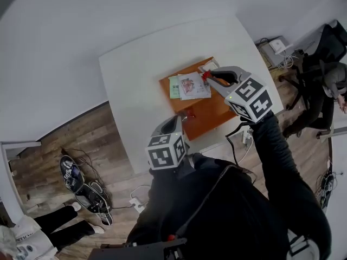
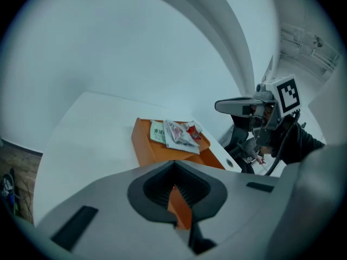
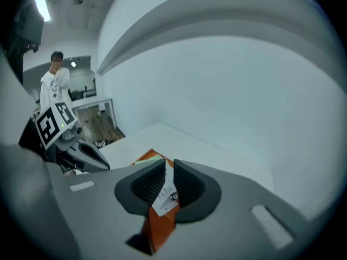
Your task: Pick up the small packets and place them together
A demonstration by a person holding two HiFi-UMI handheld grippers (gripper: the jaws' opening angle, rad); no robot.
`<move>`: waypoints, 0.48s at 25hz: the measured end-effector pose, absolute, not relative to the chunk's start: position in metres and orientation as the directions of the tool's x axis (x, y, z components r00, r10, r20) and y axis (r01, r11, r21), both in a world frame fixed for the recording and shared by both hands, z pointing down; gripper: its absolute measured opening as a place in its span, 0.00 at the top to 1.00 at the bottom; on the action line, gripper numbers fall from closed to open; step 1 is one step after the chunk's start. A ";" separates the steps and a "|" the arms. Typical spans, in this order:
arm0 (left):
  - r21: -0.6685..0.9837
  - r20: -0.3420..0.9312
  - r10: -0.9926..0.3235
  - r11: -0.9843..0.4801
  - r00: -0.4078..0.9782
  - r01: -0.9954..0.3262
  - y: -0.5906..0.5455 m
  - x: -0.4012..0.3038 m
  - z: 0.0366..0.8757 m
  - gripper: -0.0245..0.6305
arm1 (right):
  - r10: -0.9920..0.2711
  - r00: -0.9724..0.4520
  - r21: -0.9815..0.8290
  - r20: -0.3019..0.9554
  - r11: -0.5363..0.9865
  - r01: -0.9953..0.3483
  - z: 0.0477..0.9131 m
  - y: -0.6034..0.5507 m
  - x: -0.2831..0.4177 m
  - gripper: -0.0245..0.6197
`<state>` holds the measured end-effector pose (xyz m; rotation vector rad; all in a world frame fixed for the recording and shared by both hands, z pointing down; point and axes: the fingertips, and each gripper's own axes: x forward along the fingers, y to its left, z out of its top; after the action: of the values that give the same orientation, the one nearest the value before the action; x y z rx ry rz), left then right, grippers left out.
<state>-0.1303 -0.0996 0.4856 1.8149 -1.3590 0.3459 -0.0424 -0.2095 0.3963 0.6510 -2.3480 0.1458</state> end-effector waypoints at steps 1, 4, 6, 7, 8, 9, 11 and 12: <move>0.445 0.621 -0.687 -0.088 0.377 -0.891 -0.105 -0.131 0.476 0.96 | -0.444 -0.673 0.042 0.592 0.850 -0.525 0.382 -0.208 -0.043 0.92; 0.428 0.505 -0.785 -0.133 0.358 -0.894 -0.126 -0.130 0.430 0.96 | -0.506 -0.775 -0.074 0.379 0.818 -0.570 0.332 -0.198 -0.054 0.96; 0.409 0.406 -0.845 -0.173 0.348 -0.896 -0.137 -0.126 0.392 0.96 | -0.537 -0.799 -0.101 0.271 0.810 -0.578 0.306 -0.192 -0.059 0.96; 0.393 0.356 -0.869 -0.193 0.342 -0.899 -0.141 -0.124 0.374 0.96 | -0.555 -0.799 -0.093 0.233 0.805 -0.586 0.296 -0.189 -0.060 0.96; 0.370 0.306 -0.891 -0.212 0.334 -0.905 -0.144 -0.123 0.355 0.96 | -0.573 -0.795 -0.081 0.199 0.799 -0.596 0.287 -0.186 -0.061 0.96; 0.340 0.254 -0.911 -0.230 0.324 -0.912 -0.146 -0.121 0.337 0.96 | -0.590 -0.791 -0.078 0.162 0.791 -0.606 0.278 -0.184 -0.059 0.96; 0.268 0.148 -0.940 -0.260 0.307 -0.928 -0.149 -0.119 0.305 0.96 | -0.615 -0.786 -0.117 0.065 0.778 -0.618 0.260 -0.180 -0.053 0.96; 0.229 0.101 -0.949 -0.270 0.298 -0.935 -0.149 -0.117 0.292 0.96 | -0.627 -0.779 -0.144 0.017 0.770 -0.622 0.251 -0.178 -0.049 0.96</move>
<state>-0.1170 -0.1490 0.2915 2.3227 -1.7259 -0.0809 -0.0488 -0.1779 0.2514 1.0536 -2.9853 0.2253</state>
